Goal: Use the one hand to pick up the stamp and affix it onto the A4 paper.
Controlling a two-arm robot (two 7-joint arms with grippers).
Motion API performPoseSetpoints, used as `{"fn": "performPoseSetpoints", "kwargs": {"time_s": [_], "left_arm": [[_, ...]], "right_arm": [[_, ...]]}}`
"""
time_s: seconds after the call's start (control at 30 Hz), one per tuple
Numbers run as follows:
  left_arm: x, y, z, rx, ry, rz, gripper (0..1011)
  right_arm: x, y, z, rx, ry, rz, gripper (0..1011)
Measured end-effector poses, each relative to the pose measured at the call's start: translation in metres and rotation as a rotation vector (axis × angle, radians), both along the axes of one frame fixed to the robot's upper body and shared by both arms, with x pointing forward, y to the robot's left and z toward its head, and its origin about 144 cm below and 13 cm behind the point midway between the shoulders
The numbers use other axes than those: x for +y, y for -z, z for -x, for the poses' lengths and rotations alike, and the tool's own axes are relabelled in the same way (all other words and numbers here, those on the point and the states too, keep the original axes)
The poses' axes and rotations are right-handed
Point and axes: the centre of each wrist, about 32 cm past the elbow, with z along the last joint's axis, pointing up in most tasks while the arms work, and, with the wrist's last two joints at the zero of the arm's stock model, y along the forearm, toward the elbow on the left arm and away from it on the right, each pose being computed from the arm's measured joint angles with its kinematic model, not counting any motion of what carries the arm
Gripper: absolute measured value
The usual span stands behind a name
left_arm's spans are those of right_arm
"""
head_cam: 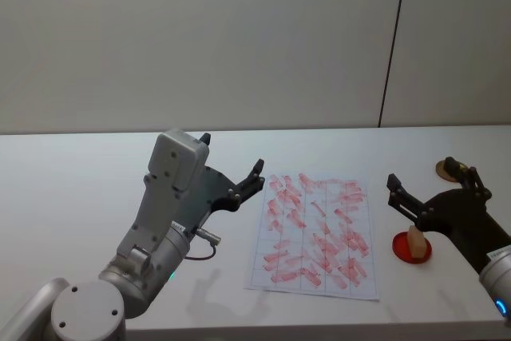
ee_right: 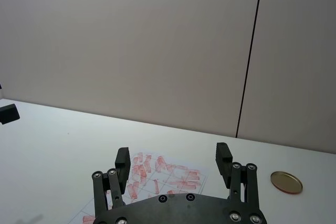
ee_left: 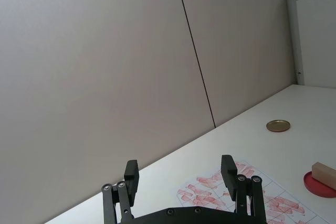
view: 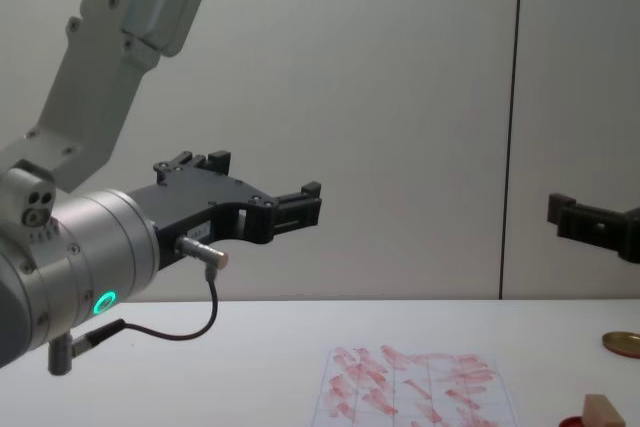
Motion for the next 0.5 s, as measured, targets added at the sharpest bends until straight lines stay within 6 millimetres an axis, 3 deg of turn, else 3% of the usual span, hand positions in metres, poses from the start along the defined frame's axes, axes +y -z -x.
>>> {"fn": "performPoseSetpoints", "kwargs": {"time_s": [0.5], "left_arm": [[0.0000, 0.0000, 0.0000, 0.000, 0.000, 0.000, 993]], "right_arm": [[0.0000, 0.0000, 0.0000, 0.000, 0.000, 0.000, 1001]]}}
